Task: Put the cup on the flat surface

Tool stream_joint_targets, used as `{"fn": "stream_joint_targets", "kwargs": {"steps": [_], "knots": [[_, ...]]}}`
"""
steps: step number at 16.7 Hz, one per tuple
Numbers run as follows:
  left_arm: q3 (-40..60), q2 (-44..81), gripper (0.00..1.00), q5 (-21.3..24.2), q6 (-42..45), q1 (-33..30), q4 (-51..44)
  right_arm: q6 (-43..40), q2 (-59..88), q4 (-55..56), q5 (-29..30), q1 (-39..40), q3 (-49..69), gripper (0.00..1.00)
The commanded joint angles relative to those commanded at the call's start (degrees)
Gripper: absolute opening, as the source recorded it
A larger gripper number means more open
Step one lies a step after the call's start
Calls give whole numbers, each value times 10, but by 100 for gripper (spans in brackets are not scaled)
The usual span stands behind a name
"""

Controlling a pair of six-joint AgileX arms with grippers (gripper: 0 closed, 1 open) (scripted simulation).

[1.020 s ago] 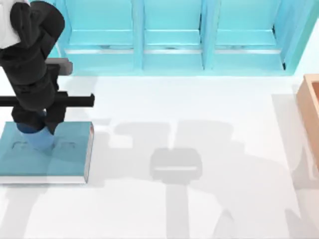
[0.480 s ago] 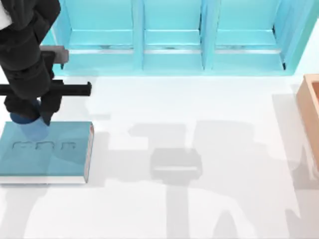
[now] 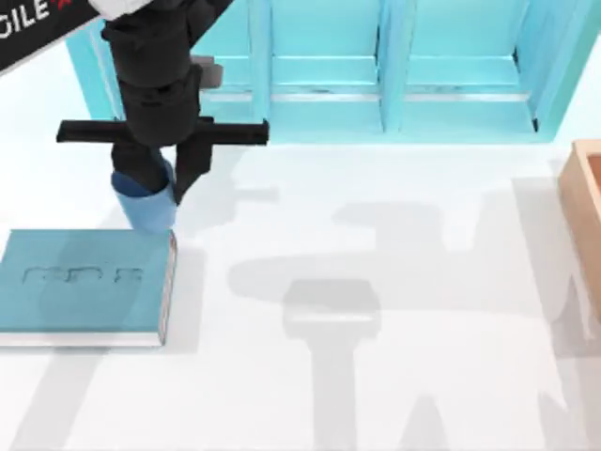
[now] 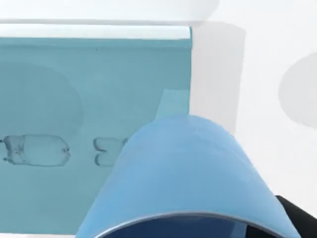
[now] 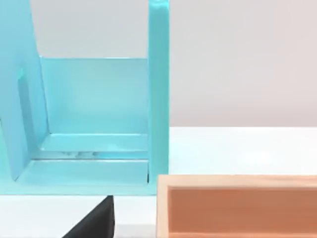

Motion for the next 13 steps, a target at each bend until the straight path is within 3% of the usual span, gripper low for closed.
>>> {"fn": "stream_joint_targets", "kwargs": {"steps": [7, 13], "knots": [[323, 175, 0, -4, -138, -142, -127, 0, 0, 0, 0, 0, 0, 100], [402, 223, 0, -6, -183, -188, -161, 0, 0, 0, 0, 0, 0, 100]]}}
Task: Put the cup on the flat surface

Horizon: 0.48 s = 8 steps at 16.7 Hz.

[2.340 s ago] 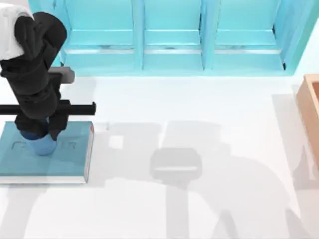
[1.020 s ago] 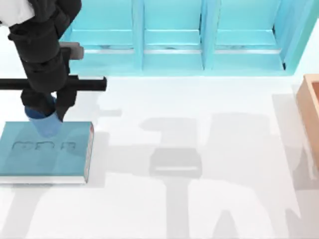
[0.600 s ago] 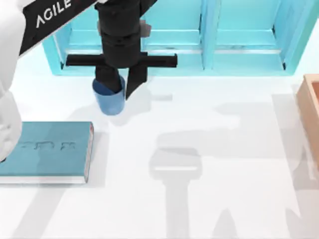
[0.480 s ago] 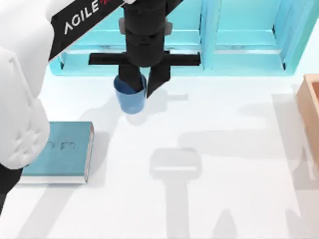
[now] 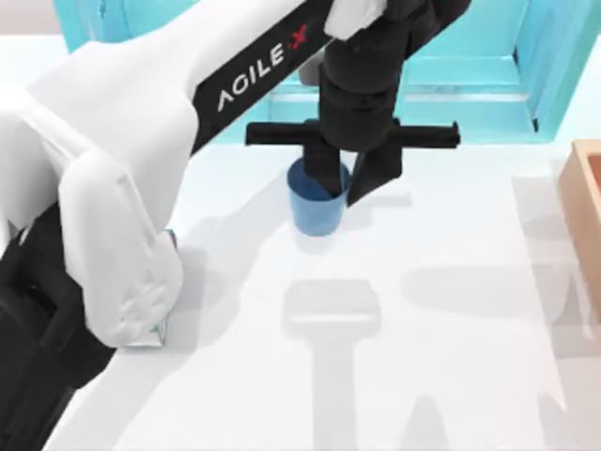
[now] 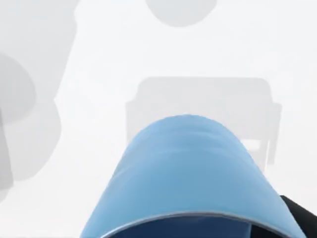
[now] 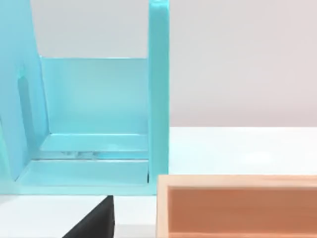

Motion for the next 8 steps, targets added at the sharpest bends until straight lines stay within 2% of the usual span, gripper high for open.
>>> {"fn": "stream_joint_targets", "kwargs": {"steps": [5, 8], "knots": [[-10, -4, 0, 1, 1, 4, 10, 0, 0, 0, 0, 0, 0, 100], [-67, -21, 0, 0, 1, 9, 58, 0, 0, 0, 0, 0, 0, 100]]}}
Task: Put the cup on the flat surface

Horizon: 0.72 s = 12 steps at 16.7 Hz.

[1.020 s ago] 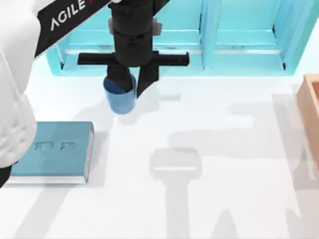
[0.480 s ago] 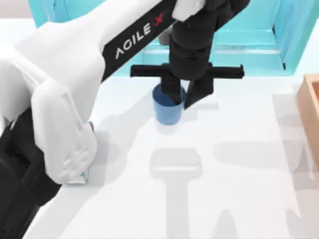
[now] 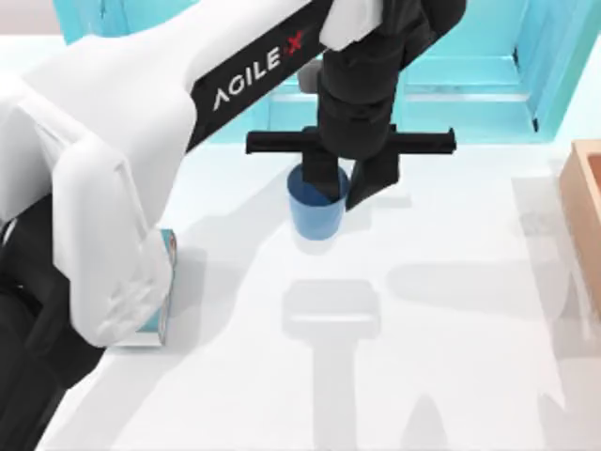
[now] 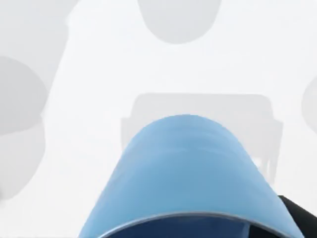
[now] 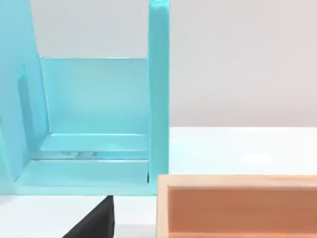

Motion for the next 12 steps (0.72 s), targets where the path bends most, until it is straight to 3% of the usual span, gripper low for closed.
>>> {"fn": "stream_joint_targets", "kwargs": {"steps": [6, 12], "knots": [[-176, -38, 0, -1, 8, 3, 123, 0, 0, 0, 0, 0, 0, 100], [-195, -43, 0, -1, 10, 2, 141, 0, 0, 0, 0, 0, 0, 100]]}}
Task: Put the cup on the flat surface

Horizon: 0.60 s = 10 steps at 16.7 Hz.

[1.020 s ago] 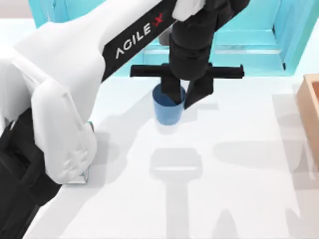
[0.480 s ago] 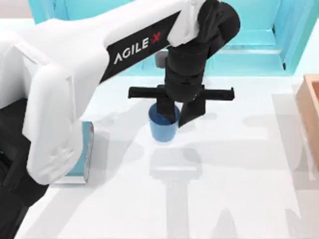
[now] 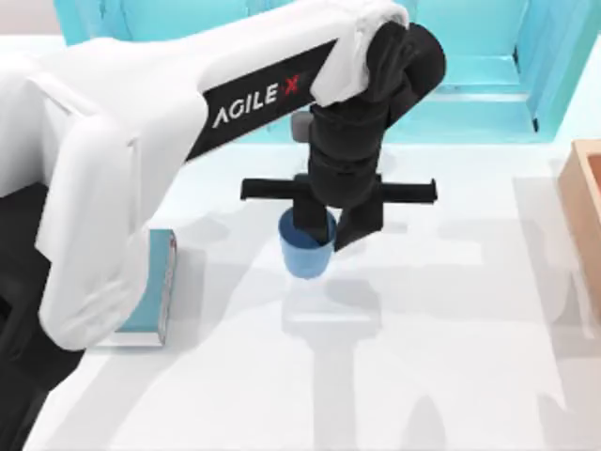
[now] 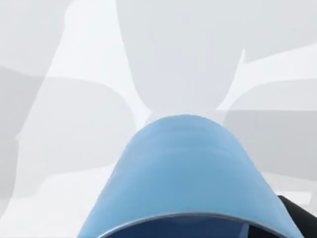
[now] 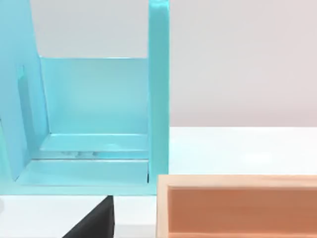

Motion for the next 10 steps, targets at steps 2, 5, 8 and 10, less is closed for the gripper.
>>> {"fn": "stream_joint_targets", "kwargs": {"steps": [2, 5, 8, 10], "knots": [[0, 0, 15, 0, 0, 0, 0, 0, 0, 0, 0, 0, 0, 100], [0, 0, 38, 0, 0, 0, 0, 0, 0, 0, 0, 0, 0, 100], [0, 0, 60, 0, 0, 0, 0, 0, 0, 0, 0, 0, 0, 100], [0, 0, 75, 0, 0, 0, 0, 0, 0, 0, 0, 0, 0, 100]]}}
